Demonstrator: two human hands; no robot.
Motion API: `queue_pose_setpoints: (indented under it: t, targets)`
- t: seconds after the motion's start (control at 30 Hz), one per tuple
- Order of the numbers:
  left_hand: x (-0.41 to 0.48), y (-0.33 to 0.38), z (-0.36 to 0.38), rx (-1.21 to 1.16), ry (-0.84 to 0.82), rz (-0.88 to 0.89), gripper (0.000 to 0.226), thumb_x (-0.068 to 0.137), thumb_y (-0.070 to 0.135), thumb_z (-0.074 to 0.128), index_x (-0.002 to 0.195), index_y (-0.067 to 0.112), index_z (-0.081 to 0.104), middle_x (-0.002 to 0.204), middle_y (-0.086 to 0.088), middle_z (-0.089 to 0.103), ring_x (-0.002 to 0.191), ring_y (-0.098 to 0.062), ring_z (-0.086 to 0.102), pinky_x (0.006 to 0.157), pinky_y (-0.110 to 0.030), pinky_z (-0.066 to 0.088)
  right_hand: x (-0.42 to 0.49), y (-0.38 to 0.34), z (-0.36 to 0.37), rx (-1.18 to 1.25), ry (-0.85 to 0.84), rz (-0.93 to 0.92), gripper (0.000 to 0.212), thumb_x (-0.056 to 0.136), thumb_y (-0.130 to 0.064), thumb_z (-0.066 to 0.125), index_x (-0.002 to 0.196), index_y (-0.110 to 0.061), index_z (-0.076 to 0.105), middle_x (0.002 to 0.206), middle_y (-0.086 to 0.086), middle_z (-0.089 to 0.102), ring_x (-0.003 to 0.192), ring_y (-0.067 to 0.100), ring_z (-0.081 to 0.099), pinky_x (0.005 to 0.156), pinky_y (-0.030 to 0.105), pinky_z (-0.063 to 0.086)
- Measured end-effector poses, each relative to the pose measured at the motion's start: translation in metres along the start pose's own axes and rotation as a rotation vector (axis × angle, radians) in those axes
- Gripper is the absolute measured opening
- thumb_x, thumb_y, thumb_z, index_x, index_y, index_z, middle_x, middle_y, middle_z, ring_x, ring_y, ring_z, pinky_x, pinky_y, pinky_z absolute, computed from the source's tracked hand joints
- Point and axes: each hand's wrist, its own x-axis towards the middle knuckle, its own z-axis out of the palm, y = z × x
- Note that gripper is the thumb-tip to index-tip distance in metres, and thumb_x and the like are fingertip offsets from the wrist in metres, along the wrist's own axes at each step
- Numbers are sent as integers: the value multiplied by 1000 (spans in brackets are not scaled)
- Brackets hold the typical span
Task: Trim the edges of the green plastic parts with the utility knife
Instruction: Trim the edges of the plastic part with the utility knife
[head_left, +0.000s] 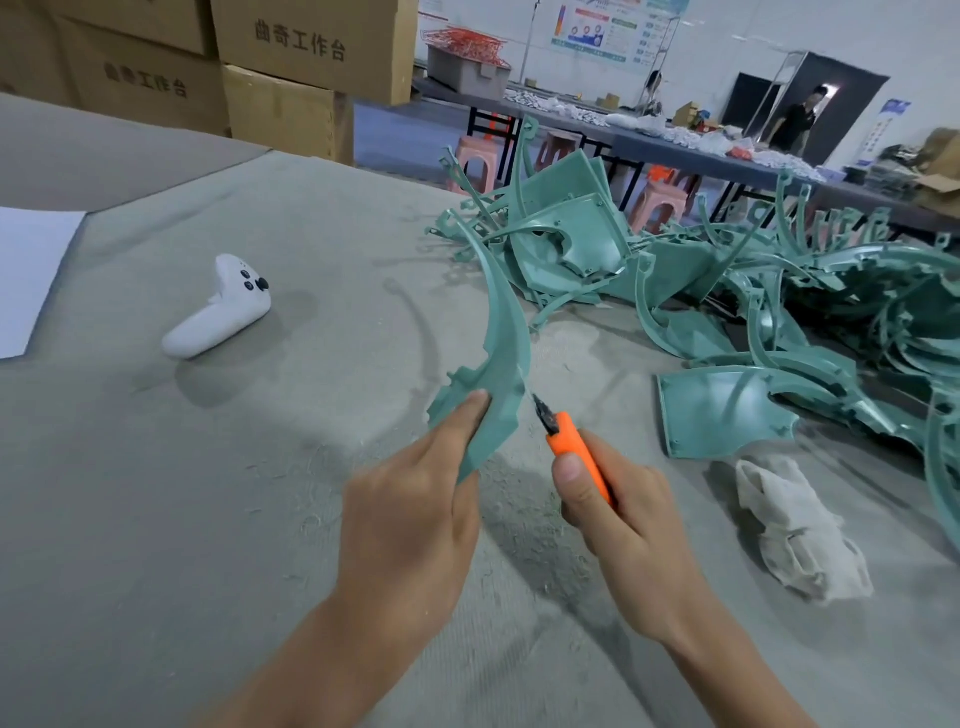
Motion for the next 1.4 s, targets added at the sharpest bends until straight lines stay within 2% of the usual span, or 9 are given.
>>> queue_pose_setpoints:
  t: [0.1, 0.2, 0.33, 0.53, 0.7, 0.87, 1.2, 1.3, 1.4]
  targets:
    - [0, 1, 1, -4, 10, -49, 41, 80, 10, 53, 118, 10, 67, 82, -3, 74, 88, -15, 53, 73, -20, 39, -3, 0, 0, 22, -14, -44, 63, 92, -73, 39, 71, -14, 41, 57, 7, 34, 50, 14, 31, 47, 35, 27]
    - [2, 1, 1, 8, 5, -94, 46, 74, 5, 54, 117, 12, 69, 69, -2, 69, 84, -14, 50, 67, -18, 37, -6, -2, 3, 20, -47, -84, 57, 95, -70, 39, 70, -18, 41, 57, 8, 34, 48, 19, 32, 46, 35, 27]
    - [2, 0, 1, 18, 15, -77, 46, 74, 5, 57, 118, 12, 68, 80, -1, 74, 87, -15, 52, 75, -23, 39, -4, -3, 4, 47, -36, -69, 54, 95, -69, 40, 69, -22, 40, 56, 3, 33, 49, 9, 30, 47, 27, 25]
    - [-2, 0, 4, 22, 17, -29, 40, 77, 6, 59, 116, 11, 69, 79, 0, 74, 88, -16, 52, 72, -22, 39, -2, 1, 1, 1, 4, 10, 63, 91, -73, 40, 69, -14, 40, 57, 8, 34, 50, 17, 32, 48, 44, 28]
    - [3, 3, 1, -41, 6, -136, 37, 82, 10, 55, 115, 16, 70, 63, 6, 64, 76, -10, 52, 67, -17, 37, -6, -2, 6, -13, -16, -90, 45, 96, -67, 40, 68, -32, 35, 54, -5, 30, 47, 6, 28, 48, 21, 23]
    - [-2, 4, 2, 10, 55, -5, 39, 80, 13, 51, 114, 10, 70, 72, 2, 71, 80, -13, 53, 69, -20, 39, -2, 3, 1, 3, 19, -15, 62, 92, -72, 39, 69, -15, 40, 56, 6, 33, 50, 15, 31, 47, 46, 29]
    - [-8, 8, 3, -32, 28, 22, 35, 77, 11, 59, 110, 12, 71, 65, 5, 68, 74, -11, 54, 65, -10, 39, 4, 11, -8, -31, 112, 42, 61, 91, -67, 41, 70, -10, 46, 56, 10, 40, 48, 17, 36, 47, 37, 30]
    - [-2, 6, 1, -32, 6, -26, 32, 74, 6, 66, 104, 12, 73, 48, 4, 51, 70, -9, 49, 63, 10, 23, -3, 8, -3, -54, 57, -58, 57, 95, -67, 40, 68, -17, 42, 55, 6, 38, 46, 15, 34, 46, 31, 26]
    - [2, 3, -2, -43, 29, -7, 27, 75, 6, 65, 100, 11, 74, 42, 14, 18, 60, -2, 40, 60, 12, 20, -4, 6, 2, -58, 32, -94, 53, 96, -66, 40, 68, -21, 38, 55, 5, 34, 47, 5, 30, 48, 21, 23]
